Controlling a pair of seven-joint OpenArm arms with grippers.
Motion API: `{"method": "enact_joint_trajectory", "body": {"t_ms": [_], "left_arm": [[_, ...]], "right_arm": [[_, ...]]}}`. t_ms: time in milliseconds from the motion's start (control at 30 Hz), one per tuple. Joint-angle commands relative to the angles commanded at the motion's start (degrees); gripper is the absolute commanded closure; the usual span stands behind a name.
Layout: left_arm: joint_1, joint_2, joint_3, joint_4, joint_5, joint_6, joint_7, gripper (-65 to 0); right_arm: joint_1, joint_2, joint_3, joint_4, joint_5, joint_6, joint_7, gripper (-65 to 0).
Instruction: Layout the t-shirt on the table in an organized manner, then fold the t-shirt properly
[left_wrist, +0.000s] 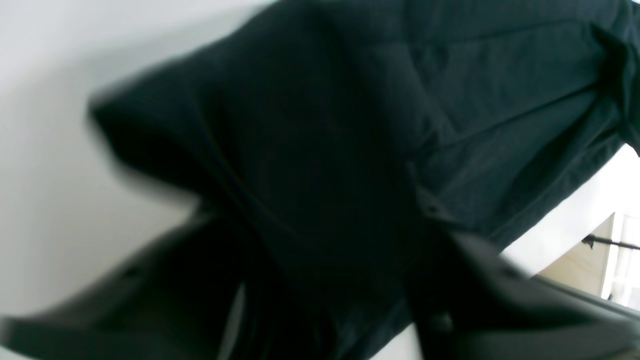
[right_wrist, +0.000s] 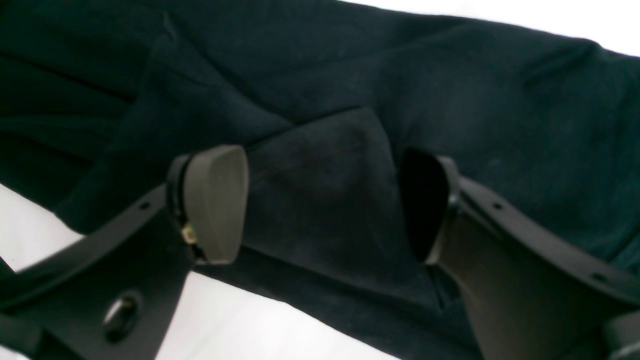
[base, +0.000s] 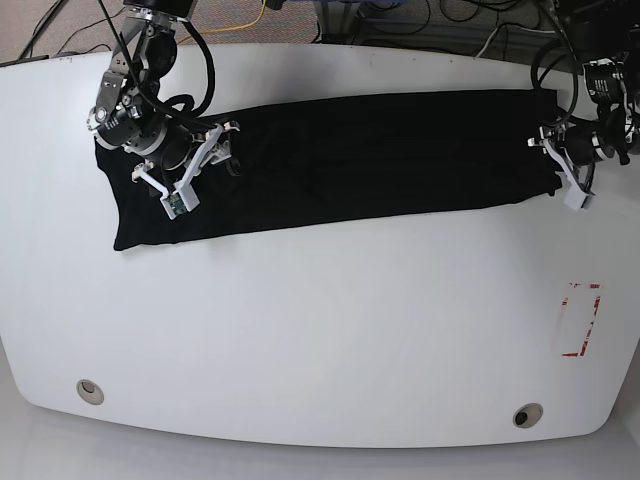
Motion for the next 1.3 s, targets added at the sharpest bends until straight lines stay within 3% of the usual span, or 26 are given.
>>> {"method": "enact_joint_trajectory", "body": {"t_ms": [267, 600, 867, 1100, 1300], "left_arm": [[0.4, -0.4, 0.0, 6.1, -0.2, 0.0, 0.3, 0.0], [0.3, 0.3, 0.2, 18.9, -0.4, 0.0, 7.3, 0.0], [-4.1, 6.3, 0.4, 21.1, -0.4, 0.0, 9.1, 0.0], [-6.1, 8.3, 6.7, 21.0, -0.4, 0.0, 9.1, 0.0], [-6.9, 12.9, 8.4, 20.9, -0.2, 0.0, 9.1, 0.0]], "right_arm": [[0.1, 0.0, 0.2, -2.5, 0.0, 0.00, 0.0, -45.8], [0.0, 0.0, 0.3, -2.6, 0.1, 0.00, 0.0, -45.8], [0.0, -0.1, 0.3, -2.6, 0.1, 0.00, 0.0, -45.8], [0.0, -0.2, 0.3, -2.5, 0.1, 0.00, 0.0, -45.8], [0.0, -0.1, 0.3, -2.5, 0.2, 0.00, 0.1, -45.8]]}}
